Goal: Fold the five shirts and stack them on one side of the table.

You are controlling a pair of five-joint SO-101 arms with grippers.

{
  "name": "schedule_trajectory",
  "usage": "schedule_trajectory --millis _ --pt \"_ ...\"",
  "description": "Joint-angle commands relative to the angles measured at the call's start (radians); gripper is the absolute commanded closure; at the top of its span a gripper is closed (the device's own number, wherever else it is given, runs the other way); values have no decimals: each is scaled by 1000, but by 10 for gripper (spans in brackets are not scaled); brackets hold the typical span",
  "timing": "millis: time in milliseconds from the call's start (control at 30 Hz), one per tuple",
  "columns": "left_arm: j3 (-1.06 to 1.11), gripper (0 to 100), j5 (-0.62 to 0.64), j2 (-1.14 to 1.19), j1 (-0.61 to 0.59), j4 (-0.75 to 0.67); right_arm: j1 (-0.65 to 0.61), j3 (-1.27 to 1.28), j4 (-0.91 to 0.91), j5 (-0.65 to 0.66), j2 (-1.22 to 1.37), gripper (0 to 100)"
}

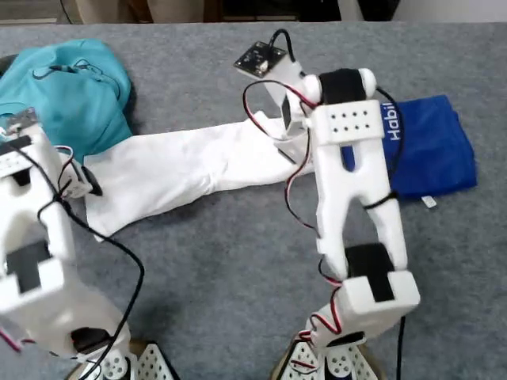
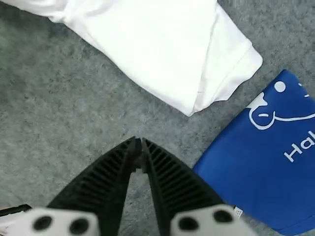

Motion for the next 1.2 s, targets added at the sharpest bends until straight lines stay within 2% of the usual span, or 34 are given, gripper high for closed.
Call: schedule_trajectory --millis 0,67,167,300,400,467,667,833,1000,1167 --pt "-161 757 46 154 17 6 8 22 -15 -3 -74 996" --pt "-253 757 71 251 18 21 8 19 -11 -3 -74 996" --pt "-423 766 77 351 20 153 7 18 -11 -2 -74 996" --pt "-562 884 71 453 78 273 7 18 -14 -2 -76 996" --pt "-637 990 17 503 130 345 7 16 -12 -2 -79 996" --pt "-674 978 5 524 160 393 12 19 -14 -2 -101 996" --pt "-786 981 75 466 222 459 13 19 -17 -2 -179 996" --pt "-948 981 78 378 351 595 15 27 -15 -2 -236 996" --pt "-1002 981 95 360 483 605 51 27 -18 0 -294 996" --pt "-1002 981 209 361 511 586 151 38 -34 46 -302 996"
